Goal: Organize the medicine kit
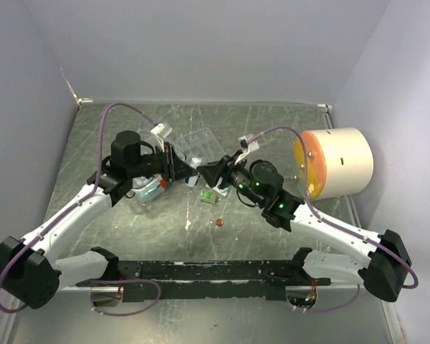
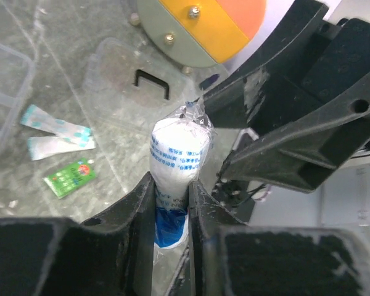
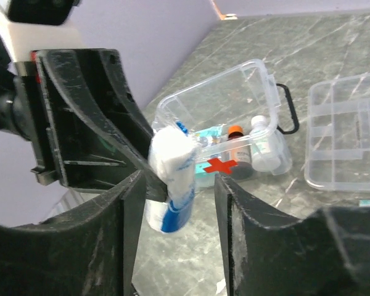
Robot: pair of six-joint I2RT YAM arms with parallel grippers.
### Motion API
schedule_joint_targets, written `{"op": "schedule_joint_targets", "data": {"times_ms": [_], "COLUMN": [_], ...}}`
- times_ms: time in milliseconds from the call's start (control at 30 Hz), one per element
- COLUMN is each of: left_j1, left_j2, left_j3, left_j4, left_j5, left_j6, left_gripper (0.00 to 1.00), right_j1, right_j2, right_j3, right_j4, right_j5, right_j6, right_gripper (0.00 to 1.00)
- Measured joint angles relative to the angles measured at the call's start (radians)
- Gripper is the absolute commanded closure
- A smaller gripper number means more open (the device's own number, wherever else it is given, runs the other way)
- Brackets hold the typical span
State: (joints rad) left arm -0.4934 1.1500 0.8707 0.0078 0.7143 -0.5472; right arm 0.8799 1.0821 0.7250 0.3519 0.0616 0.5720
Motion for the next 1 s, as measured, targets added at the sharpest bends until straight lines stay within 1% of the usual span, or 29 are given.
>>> {"op": "schedule_joint_targets", "data": {"times_ms": [167,333,467,567,633,733,933,1000], "left_j1": [-0.001,-0.001,-0.001,-0.001,-0.001,-0.001,-0.001,-0.001], "left_j2": [-0.027,-0.036,-0.044,-0.029,0.001,0.076,0.251,0.312], "left_j3": [0.056,0.164,0.211,0.242,0.262,0.296,0.319,0.332], "left_j4": [-0.144,-0.309,-0.384,-0.425,-0.444,-0.478,-0.518,-0.531], "left_j5": [-0.129,-0.317,-0.433,-0.544,-0.615,-0.678,-0.771,-0.817], "left_j6": [0.149,0.351,0.494,0.587,0.641,0.702,0.800,0.832], "left_gripper": [0.74,0.75,0.75,0.74,0.73,0.72,0.79,0.79], "right_j1": [0.000,0.000,0.000,0.000,0.000,0.000,-0.001,-0.001], "right_j2": [-0.016,-0.074,-0.105,-0.123,-0.141,-0.175,-0.227,-0.239], "right_j3": [-0.004,-0.029,-0.054,-0.078,-0.101,-0.143,-0.189,-0.195], "right_j4": [-0.031,-0.049,-0.055,-0.070,-0.077,-0.082,-0.081,-0.079], "right_j5": [0.052,0.096,0.117,0.133,0.142,0.156,0.171,0.171], "right_j6": [0.009,0.016,0.024,0.035,0.042,0.050,0.052,0.051], "right_gripper": [0.46,0.46,0.46,0.46,0.46,0.46,0.46,0.46]}}
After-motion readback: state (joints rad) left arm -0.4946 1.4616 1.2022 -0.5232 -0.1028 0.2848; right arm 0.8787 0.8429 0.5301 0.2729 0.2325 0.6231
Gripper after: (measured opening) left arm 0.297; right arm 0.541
